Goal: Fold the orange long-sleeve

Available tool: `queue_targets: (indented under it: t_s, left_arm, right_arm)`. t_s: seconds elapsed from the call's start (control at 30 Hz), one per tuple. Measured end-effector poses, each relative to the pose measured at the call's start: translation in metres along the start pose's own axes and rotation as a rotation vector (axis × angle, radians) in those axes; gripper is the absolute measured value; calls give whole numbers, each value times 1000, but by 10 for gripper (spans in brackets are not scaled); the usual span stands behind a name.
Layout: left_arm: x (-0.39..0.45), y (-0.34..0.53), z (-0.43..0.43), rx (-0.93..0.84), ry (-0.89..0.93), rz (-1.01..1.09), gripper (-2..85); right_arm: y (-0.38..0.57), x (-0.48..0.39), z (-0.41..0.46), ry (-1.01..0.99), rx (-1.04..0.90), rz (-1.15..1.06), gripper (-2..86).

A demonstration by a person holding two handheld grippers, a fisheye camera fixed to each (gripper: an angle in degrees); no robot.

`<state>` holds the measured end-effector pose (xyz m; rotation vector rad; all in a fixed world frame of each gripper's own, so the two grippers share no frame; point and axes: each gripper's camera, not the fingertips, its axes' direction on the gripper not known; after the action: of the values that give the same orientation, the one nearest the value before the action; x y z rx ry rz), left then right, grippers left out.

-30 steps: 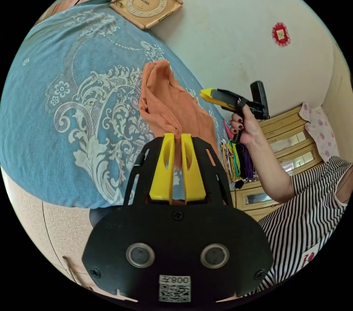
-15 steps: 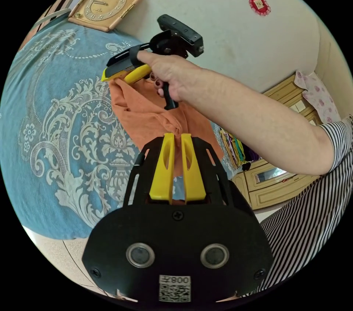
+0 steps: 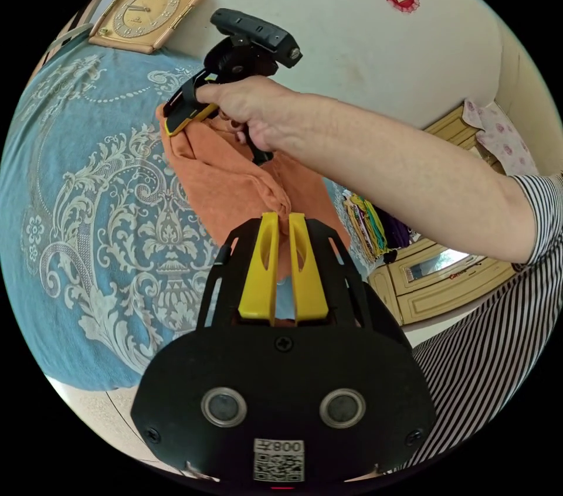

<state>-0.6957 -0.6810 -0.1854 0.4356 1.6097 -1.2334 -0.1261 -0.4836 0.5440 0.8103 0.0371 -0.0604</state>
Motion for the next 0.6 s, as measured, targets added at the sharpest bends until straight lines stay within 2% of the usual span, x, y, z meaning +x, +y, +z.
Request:
queue_targets:
  t_s: [0.23,0.6]
  left_arm:
    - [67,-24,42,-40,59,144,30]
    - [192,-72,177,-208,216,376,29]
  right_arm:
    - [79,118,-106,-325,184,18,22]
    - [242,331,-206,-548,354,104,17]
